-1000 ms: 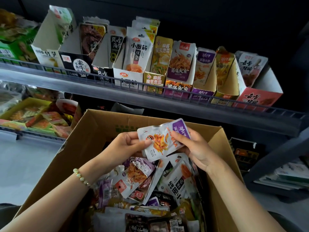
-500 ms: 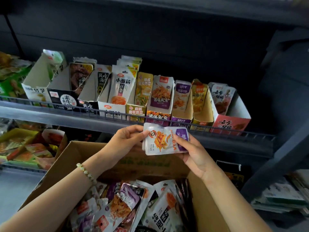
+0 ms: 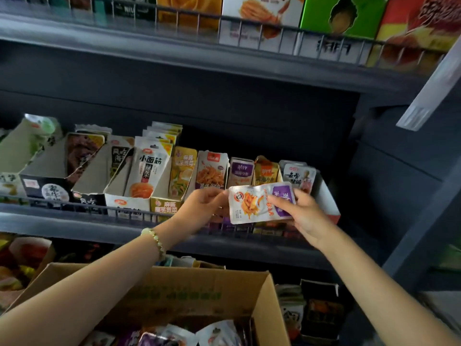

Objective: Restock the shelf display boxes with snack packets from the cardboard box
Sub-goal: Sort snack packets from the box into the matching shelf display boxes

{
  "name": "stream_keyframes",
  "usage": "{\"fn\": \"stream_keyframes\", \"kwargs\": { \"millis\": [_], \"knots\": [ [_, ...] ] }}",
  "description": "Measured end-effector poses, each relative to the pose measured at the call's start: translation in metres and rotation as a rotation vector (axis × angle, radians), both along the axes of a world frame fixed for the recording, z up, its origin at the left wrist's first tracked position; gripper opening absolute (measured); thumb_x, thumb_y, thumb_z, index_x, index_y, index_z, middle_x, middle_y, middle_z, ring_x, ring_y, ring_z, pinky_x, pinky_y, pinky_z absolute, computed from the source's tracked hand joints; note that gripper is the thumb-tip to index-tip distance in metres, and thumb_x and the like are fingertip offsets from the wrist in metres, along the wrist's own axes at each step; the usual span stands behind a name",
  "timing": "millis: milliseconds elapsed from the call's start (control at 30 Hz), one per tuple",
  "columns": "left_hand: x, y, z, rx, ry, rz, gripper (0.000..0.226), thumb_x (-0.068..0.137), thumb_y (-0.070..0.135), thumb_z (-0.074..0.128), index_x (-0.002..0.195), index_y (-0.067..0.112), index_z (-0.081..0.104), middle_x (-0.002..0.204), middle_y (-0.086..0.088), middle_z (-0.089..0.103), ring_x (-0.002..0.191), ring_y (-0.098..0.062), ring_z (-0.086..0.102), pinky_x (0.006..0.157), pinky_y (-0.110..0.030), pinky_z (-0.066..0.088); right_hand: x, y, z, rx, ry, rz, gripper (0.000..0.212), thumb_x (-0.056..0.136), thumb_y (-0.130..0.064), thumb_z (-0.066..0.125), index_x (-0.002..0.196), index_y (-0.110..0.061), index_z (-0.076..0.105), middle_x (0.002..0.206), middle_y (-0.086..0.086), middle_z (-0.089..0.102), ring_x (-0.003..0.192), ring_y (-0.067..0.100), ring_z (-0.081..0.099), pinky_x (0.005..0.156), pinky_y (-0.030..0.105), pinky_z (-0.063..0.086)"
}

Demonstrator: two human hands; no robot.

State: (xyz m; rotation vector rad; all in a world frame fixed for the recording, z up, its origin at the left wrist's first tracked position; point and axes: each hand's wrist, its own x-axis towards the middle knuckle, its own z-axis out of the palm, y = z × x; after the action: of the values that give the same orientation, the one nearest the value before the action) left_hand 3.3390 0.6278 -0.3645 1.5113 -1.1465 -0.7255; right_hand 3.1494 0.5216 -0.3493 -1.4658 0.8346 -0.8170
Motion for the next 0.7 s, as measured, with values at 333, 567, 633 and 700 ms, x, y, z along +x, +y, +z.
{"fn": "stream_keyframes", "kwargs": {
  "millis": [333, 567, 633, 700],
  "knots": [
    [0.041, -0.042, -0.01, 0.24, -0.903, -0.132, 0.04, 0.096, 0.049, 0.045, 0.132, 0.033, 0.049, 0.127, 0.003, 0.056, 0.095, -0.013, 0.063, 0.088, -0.032, 0.053, 0.055, -0.08, 0.043, -0.68, 0.549, 0.025, 0.028, 0.079, -0.019, 0.077, 0.099, -0.011, 0.059, 0.097, 0.006, 0.066, 0.089, 0.021, 0.064, 0.078, 0.038, 0.053],
    [0.052, -0.062, -0.023, 0.164, -0.79, -0.277, 0.015, 0.089, 0.048, 0.058, 0.089, 0.033, 0.056, 0.087, 0.021, 0.056, 0.077, 0.003, 0.058, 0.069, -0.013, 0.047, 0.106, -0.101, 0.019, -0.793, 0.942, 0.404, 0.046, 0.079, -0.026, 0.077, 0.11, 0.0, 0.057, 0.097, 0.01, 0.058, 0.085, 0.02, 0.052, 0.073, 0.036, 0.045],
    [0.054, -0.064, -0.024, 0.143, -0.763, -0.292, 0.013, 0.087, 0.045, 0.062, 0.082, 0.036, 0.054, 0.082, 0.024, 0.055, 0.073, 0.008, 0.058, 0.066, -0.01, 0.046, 0.111, -0.106, 0.012, -0.79, 0.888, 0.401, 0.06, 0.077, -0.027, 0.079, 0.126, -0.008, 0.05, 0.116, 0.006, 0.055, 0.104, 0.02, 0.055, 0.085, 0.034, 0.047],
    [0.056, -0.065, -0.025, 0.098, -0.738, -0.301, 0.017, 0.085, 0.04, 0.067, 0.076, 0.04, 0.051, 0.076, 0.027, 0.053, 0.069, 0.017, 0.055, 0.063, -0.004, 0.042, 0.111, -0.111, 0.01, -0.771, 0.814, 0.396, 0.066, 0.074, -0.023, 0.082, 0.129, -0.017, 0.046, 0.118, 0.003, 0.056, 0.107, 0.021, 0.059, 0.086, 0.034, 0.054]
  ]
}}
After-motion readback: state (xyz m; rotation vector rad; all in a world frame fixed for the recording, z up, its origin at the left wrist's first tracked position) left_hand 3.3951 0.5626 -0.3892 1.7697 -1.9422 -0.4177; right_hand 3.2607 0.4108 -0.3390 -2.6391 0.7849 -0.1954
